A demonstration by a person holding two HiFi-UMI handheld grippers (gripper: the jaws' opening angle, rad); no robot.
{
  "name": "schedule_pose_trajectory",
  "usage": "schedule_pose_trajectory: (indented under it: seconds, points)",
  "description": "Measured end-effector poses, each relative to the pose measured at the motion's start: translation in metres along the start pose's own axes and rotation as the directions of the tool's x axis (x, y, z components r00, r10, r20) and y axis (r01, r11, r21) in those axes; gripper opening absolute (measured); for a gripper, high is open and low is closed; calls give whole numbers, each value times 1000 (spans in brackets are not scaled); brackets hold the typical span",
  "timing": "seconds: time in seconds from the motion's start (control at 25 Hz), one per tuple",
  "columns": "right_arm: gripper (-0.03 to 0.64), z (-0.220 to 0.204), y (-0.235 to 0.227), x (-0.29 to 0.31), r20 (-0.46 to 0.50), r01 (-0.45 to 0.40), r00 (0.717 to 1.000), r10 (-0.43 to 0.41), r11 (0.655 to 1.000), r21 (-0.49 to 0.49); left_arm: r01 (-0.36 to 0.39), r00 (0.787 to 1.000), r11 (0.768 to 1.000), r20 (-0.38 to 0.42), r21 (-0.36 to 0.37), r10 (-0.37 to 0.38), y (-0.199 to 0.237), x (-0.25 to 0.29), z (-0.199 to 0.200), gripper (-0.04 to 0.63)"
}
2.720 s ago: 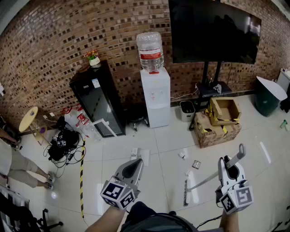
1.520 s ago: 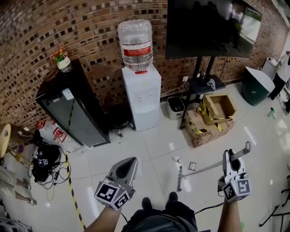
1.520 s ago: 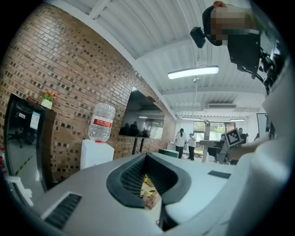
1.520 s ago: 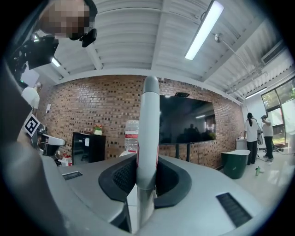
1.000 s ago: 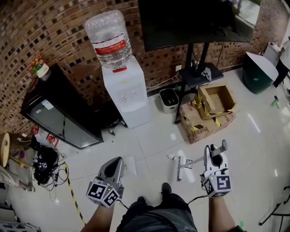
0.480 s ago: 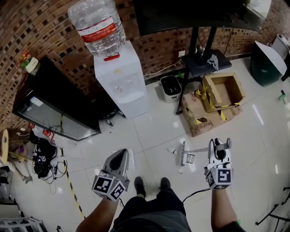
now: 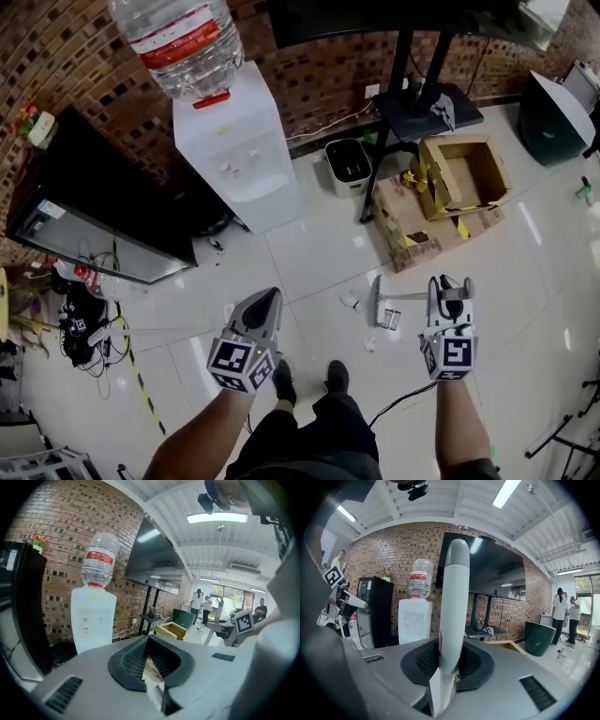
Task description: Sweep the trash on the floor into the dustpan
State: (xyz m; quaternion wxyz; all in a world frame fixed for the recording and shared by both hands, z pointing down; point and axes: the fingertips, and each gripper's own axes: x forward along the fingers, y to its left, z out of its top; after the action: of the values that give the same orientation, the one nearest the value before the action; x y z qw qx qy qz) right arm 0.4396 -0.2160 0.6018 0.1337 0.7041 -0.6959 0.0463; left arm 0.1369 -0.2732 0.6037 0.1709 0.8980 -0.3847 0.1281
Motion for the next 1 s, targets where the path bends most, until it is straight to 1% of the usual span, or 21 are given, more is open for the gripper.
schedule_pose_trajectory:
  seconds: [0.12, 0.24, 0.44, 0.56, 0.72, 0.84, 1.0]
  points:
    - [75, -2, -1, 4, 11, 16, 1000, -16, 1000, -14, 5, 1000, 1000, -4, -16, -5, 0, 11, -4, 9]
    - [75, -3, -1, 6, 13, 22, 1000, -22, 1000, -17, 7, 1000, 1000, -26, -25, -7, -3, 10, -14, 9]
    - [75, -14, 10, 8, -22, -30, 999, 29, 998, -58, -12, 999, 999, -43, -36, 11, -11, 10, -18, 9]
    - [75, -22, 40, 15, -23, -98, 995, 97, 994, -53, -40, 999, 998, -37, -48, 38, -7, 4, -12, 9]
    - [74, -20, 81, 19, -6, -172, 985, 172, 985, -21, -91, 995, 994, -41, -56, 89, 11, -22, -17, 8]
    - [75, -17, 113, 21, -11, -205, 979, 204, 979, -14, -119, 992, 992, -47, -48, 117, 38, -50, -22, 8]
    - [75, -15, 159, 25, -19, -221, 975, 221, 975, -21, -127, 990, 992, -58, -9, 127, 83, -92, -33, 8]
